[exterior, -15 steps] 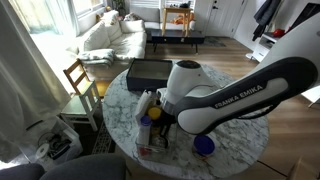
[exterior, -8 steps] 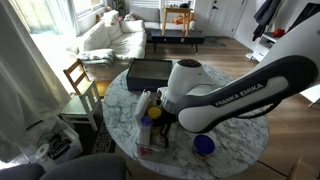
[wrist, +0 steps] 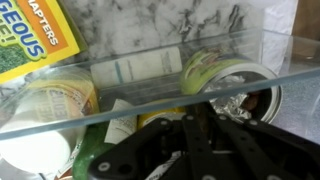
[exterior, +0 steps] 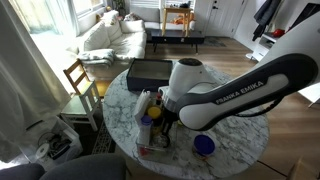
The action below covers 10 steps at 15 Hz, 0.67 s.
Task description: Put the lid on the can on the table then put the other can on top
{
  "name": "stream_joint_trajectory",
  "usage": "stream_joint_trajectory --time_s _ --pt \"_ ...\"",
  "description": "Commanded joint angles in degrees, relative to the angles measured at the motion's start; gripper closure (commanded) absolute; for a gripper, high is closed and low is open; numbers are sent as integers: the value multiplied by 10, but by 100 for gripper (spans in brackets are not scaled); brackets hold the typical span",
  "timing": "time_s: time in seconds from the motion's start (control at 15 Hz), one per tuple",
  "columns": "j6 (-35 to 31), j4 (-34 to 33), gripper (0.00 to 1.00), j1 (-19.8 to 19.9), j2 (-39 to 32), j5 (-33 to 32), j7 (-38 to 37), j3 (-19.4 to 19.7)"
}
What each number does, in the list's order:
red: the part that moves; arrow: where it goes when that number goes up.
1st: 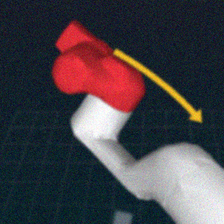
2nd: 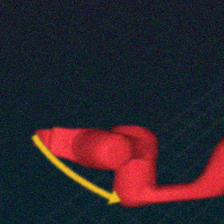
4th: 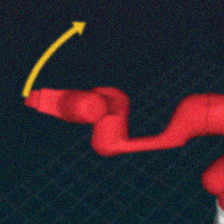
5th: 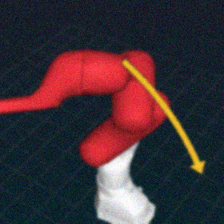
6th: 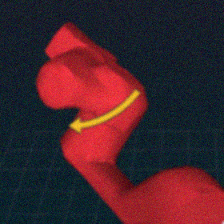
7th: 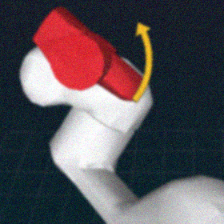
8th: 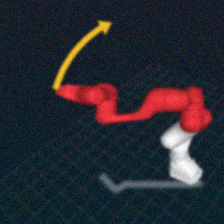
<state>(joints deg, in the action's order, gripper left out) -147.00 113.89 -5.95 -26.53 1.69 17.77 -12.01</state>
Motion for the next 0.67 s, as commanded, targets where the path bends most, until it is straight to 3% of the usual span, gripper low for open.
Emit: stream_joint_trajectory --time_s 0.0,0.6 --pt "8 0 97 23 12 14 31 -13" --pt "16 5 97 69 25 76 103 -50"
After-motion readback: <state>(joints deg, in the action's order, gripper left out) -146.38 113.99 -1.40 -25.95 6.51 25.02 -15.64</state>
